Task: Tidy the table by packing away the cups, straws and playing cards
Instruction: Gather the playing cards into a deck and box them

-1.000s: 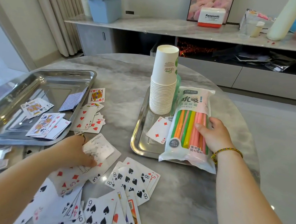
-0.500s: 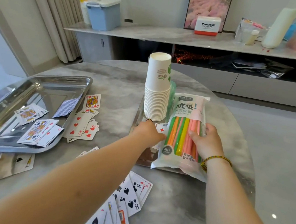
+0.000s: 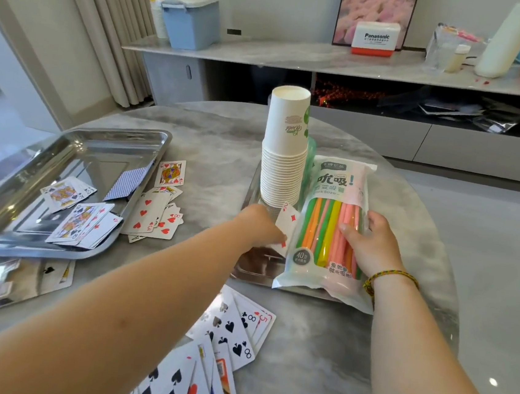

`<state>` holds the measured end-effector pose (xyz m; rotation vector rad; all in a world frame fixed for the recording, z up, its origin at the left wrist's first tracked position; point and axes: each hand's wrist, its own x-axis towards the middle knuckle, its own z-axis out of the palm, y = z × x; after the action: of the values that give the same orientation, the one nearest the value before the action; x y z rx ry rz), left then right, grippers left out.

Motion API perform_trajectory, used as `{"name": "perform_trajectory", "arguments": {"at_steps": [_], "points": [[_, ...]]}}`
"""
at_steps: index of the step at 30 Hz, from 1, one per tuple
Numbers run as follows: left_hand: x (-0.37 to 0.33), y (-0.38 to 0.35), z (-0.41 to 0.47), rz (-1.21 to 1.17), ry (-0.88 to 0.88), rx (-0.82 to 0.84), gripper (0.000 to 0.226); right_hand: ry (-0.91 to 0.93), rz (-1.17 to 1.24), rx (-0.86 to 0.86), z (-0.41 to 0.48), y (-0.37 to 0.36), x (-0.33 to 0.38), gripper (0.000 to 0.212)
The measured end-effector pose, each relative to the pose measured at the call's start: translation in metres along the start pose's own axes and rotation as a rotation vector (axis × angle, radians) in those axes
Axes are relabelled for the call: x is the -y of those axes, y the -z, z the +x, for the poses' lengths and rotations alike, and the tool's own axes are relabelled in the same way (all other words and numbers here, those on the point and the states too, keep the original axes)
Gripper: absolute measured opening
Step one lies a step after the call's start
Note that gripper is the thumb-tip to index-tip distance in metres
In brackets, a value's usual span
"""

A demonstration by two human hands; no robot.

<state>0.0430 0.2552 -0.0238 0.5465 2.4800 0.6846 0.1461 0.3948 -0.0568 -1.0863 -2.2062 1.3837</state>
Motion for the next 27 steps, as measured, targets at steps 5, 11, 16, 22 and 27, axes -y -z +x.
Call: {"name": "perform_trajectory", "arguments": {"at_steps": [5, 11, 16, 22, 27], "points": [[0.049, 0.035, -0.055, -0.342, 0.03, 0.021, 0.021, -0.007, -0.024, 0.018, -0.004, -0.001, 0.006, 0.046], [0.135, 0.053, -0.114, -0.227, 0.159, 0.001, 0.04, -0.001, -0.294, -0.273, -0.024, 0.001, 0.022, 0.049], [0.171, 0.045, -0.133, -0.171, 0.19, 0.044, 0.04, 0.228, -0.26, -0.413, -0.058, -0.004, 0.045, 0.034], [0.18, 0.033, -0.146, -0.187, 0.123, -0.136, 0.028, 0.345, -0.103, -0.137, -0.126, -0.029, 0.059, 0.021], [0.203, 0.038, -0.184, -0.075, 0.092, -0.26, 0.065, 0.184, -0.383, 0.367, -0.178, -0.048, 0.036, 0.028]]}}
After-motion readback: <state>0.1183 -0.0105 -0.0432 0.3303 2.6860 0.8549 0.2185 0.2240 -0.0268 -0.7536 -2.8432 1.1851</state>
